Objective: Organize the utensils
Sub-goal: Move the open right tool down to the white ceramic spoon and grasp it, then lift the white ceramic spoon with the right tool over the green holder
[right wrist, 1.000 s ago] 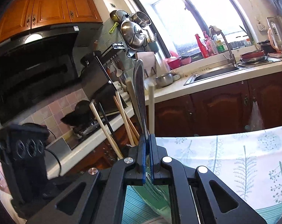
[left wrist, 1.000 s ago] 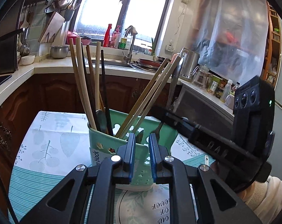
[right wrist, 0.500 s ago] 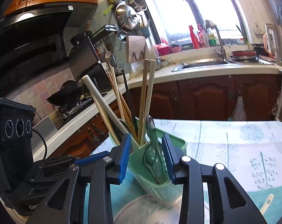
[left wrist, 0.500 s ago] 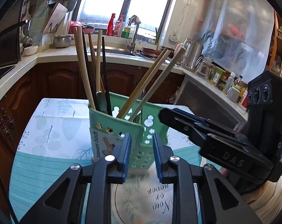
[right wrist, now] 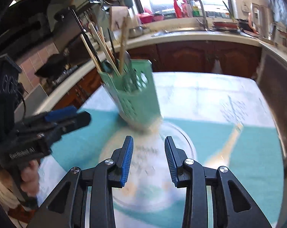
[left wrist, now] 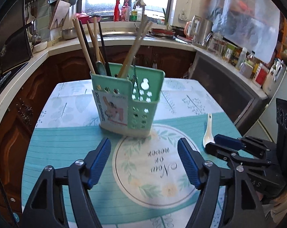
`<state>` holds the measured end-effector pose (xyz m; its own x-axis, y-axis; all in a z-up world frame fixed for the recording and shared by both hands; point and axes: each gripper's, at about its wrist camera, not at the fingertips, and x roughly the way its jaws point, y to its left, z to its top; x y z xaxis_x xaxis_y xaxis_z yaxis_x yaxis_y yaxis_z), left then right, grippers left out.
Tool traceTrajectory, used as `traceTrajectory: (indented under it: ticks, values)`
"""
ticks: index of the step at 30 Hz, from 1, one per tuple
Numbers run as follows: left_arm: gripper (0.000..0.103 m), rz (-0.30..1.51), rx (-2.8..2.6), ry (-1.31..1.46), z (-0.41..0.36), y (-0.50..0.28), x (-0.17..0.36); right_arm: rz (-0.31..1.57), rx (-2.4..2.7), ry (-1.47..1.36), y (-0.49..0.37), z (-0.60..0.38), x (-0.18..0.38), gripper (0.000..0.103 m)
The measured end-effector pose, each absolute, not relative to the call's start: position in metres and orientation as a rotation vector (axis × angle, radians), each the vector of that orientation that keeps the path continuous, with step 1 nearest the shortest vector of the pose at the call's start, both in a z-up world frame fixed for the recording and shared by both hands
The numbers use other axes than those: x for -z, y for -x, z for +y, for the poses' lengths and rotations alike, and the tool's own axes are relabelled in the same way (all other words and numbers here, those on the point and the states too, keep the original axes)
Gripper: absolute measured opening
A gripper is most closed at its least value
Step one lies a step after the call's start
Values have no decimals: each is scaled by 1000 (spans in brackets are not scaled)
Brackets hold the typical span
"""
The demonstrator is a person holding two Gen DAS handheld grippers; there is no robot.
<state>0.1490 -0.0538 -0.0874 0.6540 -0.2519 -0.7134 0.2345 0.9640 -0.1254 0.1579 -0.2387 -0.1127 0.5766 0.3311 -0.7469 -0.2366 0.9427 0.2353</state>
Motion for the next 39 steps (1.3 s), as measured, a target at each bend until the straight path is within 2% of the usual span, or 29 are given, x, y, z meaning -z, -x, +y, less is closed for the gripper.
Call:
traceTrajectory:
  ticks: [3,11,28,31,35,39]
  values:
    - [83,842,272,5,-65,-134,94,918,-297,-103,-130,-264,123,35]
    - [83,928,276,30,-82,-138,113,962,-163,-145,-109,-335,139,35]
    - [83,987,250,-12,-124,-205,129,1068,-112,-544,-249,-418,177,34]
    - [83,995,259,-14,-129,-211,132,1088,-126,-577,-278,-409,192,28]
    - [83,1007,271,-17,-133,-215,136,1116,-148,-597,-294,-404,209,14]
    - [83,1007,267,-24,-134,-216,138,1107,-160,-554,-298,-396,214,9]
